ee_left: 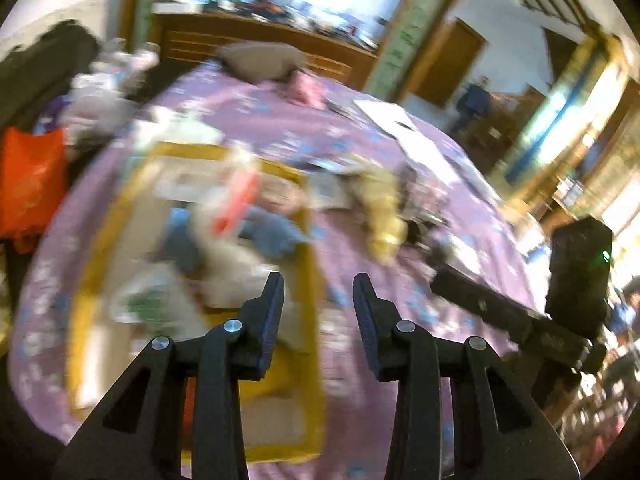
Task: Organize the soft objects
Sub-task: 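Grasp the pink pencil case with the left gripper while the right grasps the tissue pack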
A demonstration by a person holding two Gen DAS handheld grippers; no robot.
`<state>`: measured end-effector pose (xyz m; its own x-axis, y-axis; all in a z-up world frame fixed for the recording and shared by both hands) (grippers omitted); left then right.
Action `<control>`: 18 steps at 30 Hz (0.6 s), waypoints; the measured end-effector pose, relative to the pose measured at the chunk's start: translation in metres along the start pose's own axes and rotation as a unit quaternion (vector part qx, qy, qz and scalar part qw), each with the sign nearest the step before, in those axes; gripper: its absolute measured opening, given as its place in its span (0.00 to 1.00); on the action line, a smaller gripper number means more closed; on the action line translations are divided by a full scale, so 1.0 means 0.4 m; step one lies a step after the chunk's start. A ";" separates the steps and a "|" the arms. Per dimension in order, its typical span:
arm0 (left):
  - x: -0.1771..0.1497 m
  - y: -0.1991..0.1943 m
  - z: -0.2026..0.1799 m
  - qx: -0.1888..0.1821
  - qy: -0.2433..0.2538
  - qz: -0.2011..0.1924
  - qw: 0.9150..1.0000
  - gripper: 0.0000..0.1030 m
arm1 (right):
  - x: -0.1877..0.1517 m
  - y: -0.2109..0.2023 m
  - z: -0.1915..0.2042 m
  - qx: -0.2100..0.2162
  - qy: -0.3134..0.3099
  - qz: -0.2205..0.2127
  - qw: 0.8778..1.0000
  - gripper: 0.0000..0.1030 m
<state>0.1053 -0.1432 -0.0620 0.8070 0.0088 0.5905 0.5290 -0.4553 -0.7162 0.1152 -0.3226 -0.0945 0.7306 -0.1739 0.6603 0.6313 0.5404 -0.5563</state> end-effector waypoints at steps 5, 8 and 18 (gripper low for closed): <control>0.008 0.080 -0.085 -0.019 0.022 0.037 0.999 0.34 | 0.033 -0.071 -0.131 -0.044 0.039 -0.029 0.998 0.64; 0.022 0.117 -0.118 -0.036 0.018 0.054 0.998 0.34 | 0.064 -0.098 -0.214 -0.069 0.071 -0.041 0.994 0.64; 0.104 0.191 -0.196 -0.051 0.025 0.065 0.996 0.34 | 0.112 -0.089 -0.466 -0.172 0.174 -0.039 0.969 0.65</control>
<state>0.1586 -0.2473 -0.0630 0.8515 -0.0994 0.5148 0.3896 -0.5371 -0.7482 0.1739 -0.5032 -0.1393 0.6833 -0.5024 0.5297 0.6930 0.2180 -0.6872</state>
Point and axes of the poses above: each gripper's, at about its wrist camera, not at the fingertips, and y roughly the way its jaws point, z to its left, x to its top, the point moved 7 cm from there along y, roughly the way its jaws point, and after that the axes turned 2 degrees about -x, right-handed, at the moved point
